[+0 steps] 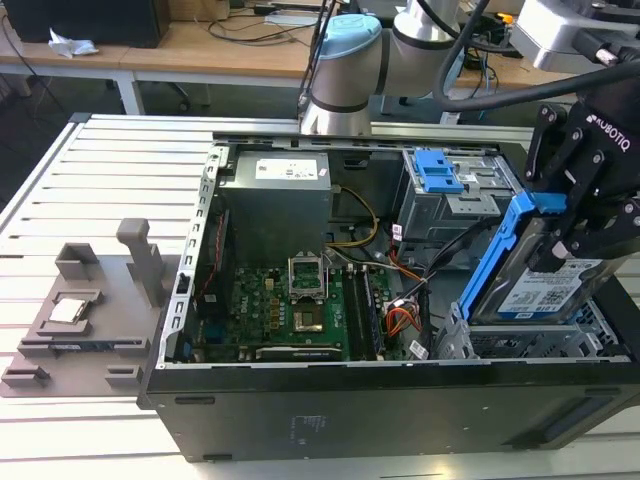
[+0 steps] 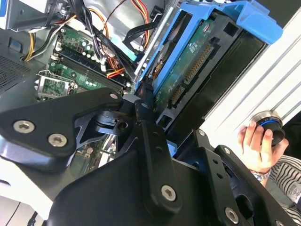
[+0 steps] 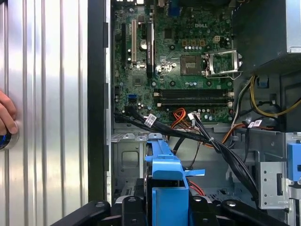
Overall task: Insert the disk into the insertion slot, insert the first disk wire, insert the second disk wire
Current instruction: 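Insert the disk into the insertion slot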
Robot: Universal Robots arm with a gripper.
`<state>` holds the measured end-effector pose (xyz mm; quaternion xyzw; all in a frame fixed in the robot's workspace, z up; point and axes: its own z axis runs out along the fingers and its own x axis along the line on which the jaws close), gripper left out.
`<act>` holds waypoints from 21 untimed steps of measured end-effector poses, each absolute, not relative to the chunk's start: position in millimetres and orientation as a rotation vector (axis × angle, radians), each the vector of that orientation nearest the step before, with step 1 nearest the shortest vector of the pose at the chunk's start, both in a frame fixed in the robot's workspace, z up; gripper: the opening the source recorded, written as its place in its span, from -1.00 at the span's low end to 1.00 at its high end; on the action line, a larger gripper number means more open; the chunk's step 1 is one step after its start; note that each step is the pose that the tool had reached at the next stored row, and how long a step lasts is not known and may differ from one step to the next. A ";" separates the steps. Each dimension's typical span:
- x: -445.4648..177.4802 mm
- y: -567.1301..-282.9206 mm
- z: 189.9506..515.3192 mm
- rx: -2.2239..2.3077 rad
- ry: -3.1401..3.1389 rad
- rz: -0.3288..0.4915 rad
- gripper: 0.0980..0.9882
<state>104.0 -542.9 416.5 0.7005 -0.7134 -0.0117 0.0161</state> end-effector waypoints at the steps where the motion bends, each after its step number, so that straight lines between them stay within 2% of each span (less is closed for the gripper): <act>1: 104.0 -542.9 416.1 2.178 -2.218 -0.036 -0.40; 21: 104.0 -543.0 398.8 2.178 -2.218 -0.036 -0.40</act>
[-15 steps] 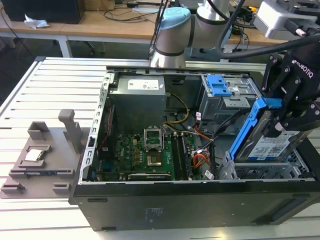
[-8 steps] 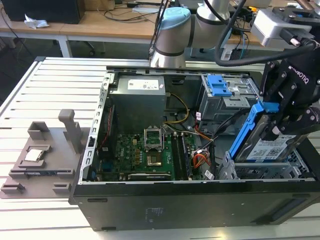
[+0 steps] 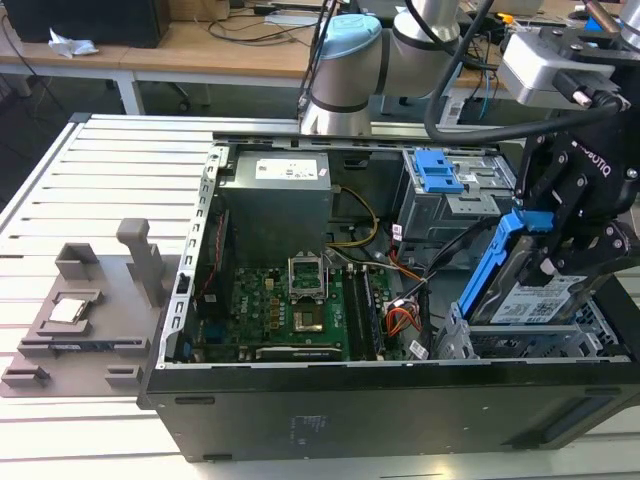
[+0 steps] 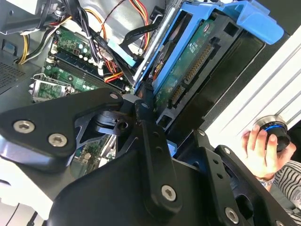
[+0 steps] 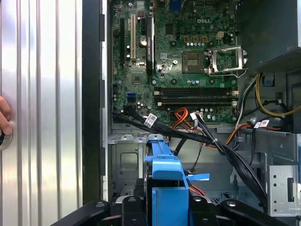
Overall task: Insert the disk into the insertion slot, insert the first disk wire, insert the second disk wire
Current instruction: 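Insert the disk into the insertion slot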
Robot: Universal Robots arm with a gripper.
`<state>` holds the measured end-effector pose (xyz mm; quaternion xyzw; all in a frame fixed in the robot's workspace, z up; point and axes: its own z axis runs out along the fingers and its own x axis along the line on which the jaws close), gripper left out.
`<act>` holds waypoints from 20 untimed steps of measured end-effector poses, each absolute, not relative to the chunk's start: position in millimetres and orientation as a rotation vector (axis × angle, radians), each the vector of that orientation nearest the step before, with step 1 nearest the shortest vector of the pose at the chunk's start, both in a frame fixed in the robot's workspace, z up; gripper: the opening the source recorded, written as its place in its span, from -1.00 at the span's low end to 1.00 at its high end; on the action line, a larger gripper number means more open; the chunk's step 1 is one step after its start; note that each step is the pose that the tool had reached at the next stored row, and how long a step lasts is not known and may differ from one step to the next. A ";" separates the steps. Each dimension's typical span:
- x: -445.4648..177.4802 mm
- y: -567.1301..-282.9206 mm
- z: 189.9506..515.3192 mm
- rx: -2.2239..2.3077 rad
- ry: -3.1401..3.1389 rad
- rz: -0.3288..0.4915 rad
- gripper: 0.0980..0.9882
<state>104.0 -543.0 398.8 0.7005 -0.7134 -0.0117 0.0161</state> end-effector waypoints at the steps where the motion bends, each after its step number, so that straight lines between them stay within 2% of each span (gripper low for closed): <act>1: 104.0 -543.0 398.8 2.178 -2.218 -0.036 -0.40; 3: 104.0 -542.9 398.7 2.178 -2.218 -0.036 -0.37; 4: 104.0 -542.9 398.6 2.178 -2.219 -0.037 -0.23; 6: 104.0 -542.9 398.6 2.178 -2.218 -0.036 -0.23; 7: 104.0 -543.0 398.6 2.178 -2.218 -0.036 -0.27; 8: 104.0 -543.0 398.6 2.178 -2.218 -0.036 -0.56; 9: 104.0 -542.9 398.6 2.178 -2.218 -0.036 -0.56; 10: 104.0 -543.0 398.6 2.178 -2.218 -0.036 -0.69; 11: 104.0 -542.9 398.5 2.178 -2.218 -0.036 -0.96; 20: 104.0 -542.9 398.4 2.178 -2.218 -0.036 -0.98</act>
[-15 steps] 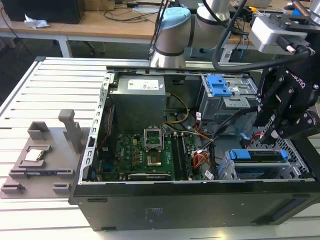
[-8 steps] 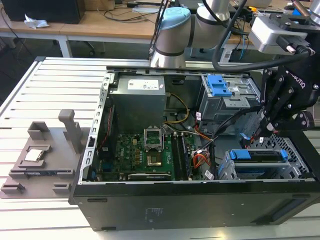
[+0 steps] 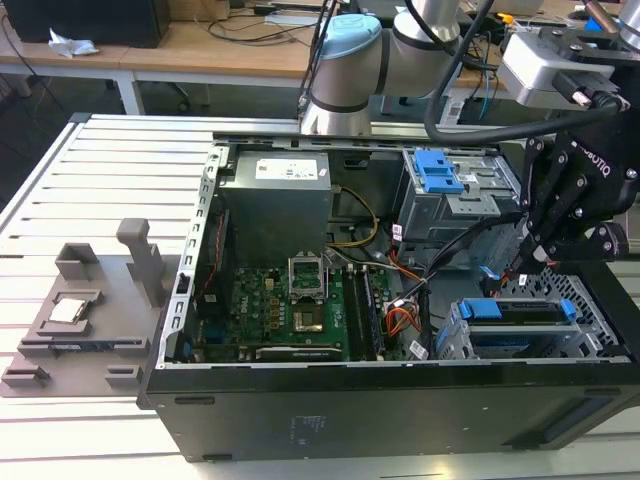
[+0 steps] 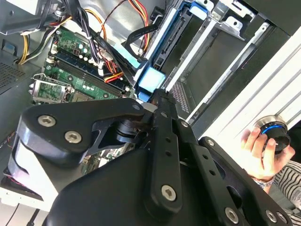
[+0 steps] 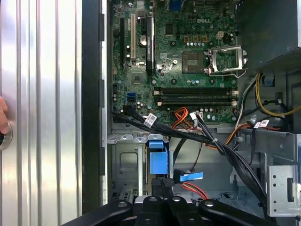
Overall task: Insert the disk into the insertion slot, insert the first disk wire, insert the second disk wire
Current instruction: 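Insert the disk into the insertion slot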
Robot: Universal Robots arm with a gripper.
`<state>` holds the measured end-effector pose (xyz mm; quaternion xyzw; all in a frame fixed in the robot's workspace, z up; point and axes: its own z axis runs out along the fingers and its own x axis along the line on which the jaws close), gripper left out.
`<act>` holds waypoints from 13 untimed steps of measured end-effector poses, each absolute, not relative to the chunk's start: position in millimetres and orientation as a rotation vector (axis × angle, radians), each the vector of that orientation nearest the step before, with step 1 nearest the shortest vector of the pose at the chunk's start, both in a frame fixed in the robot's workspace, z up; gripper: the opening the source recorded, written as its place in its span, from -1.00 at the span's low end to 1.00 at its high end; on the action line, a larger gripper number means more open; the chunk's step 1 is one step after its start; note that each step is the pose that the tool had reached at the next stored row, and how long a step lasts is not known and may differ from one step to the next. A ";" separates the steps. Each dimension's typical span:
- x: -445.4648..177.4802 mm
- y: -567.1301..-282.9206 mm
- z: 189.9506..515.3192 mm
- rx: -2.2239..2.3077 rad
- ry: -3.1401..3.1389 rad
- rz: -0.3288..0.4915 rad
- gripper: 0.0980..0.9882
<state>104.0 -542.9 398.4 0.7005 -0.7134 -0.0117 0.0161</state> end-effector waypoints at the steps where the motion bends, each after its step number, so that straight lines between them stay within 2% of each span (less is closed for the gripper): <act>1: 104.2 -542.9 398.3 2.178 -2.219 -0.036 -0.98; 8: 117.9 -540.6 397.3 2.176 -2.216 -0.042 -0.98; 13: 124.6 -540.6 382.2 2.173 -2.213 -0.046 -0.98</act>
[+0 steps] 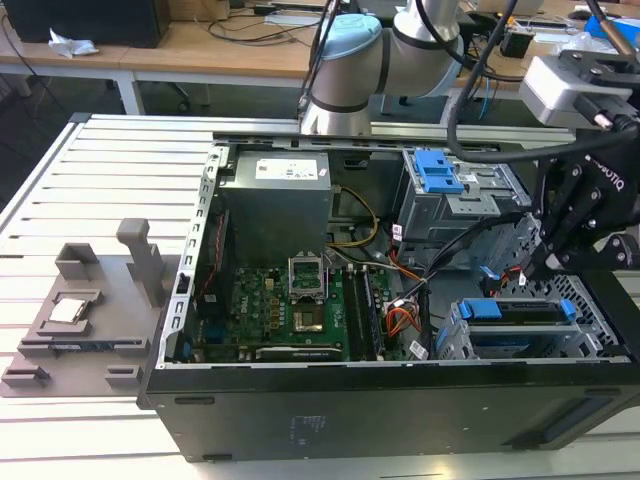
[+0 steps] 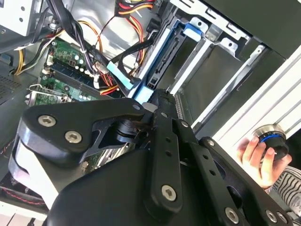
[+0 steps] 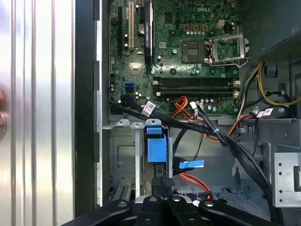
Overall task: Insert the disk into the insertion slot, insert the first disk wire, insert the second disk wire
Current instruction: 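Insert the disk into the insertion slot, then insert the first disk wire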
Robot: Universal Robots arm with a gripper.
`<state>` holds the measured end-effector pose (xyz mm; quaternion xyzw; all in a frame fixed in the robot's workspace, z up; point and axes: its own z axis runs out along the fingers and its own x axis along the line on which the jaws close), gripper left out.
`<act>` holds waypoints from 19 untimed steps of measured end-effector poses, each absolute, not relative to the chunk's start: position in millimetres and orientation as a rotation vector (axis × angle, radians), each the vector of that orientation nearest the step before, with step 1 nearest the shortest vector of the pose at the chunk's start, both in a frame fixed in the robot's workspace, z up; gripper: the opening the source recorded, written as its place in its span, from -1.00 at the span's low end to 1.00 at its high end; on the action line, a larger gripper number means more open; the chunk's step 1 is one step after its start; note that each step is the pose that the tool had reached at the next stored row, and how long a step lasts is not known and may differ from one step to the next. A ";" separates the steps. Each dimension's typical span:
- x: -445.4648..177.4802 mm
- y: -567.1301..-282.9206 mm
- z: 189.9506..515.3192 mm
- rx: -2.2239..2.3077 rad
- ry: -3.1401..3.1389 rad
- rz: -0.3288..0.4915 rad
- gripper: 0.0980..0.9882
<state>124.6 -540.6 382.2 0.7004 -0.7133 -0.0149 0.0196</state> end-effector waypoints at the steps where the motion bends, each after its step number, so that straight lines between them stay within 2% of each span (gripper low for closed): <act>1: 126.8 -540.6 380.3 2.173 -2.213 -0.046 -0.98; 19: 131.2 -540.6 377.9 2.173 -2.213 -0.045 -0.98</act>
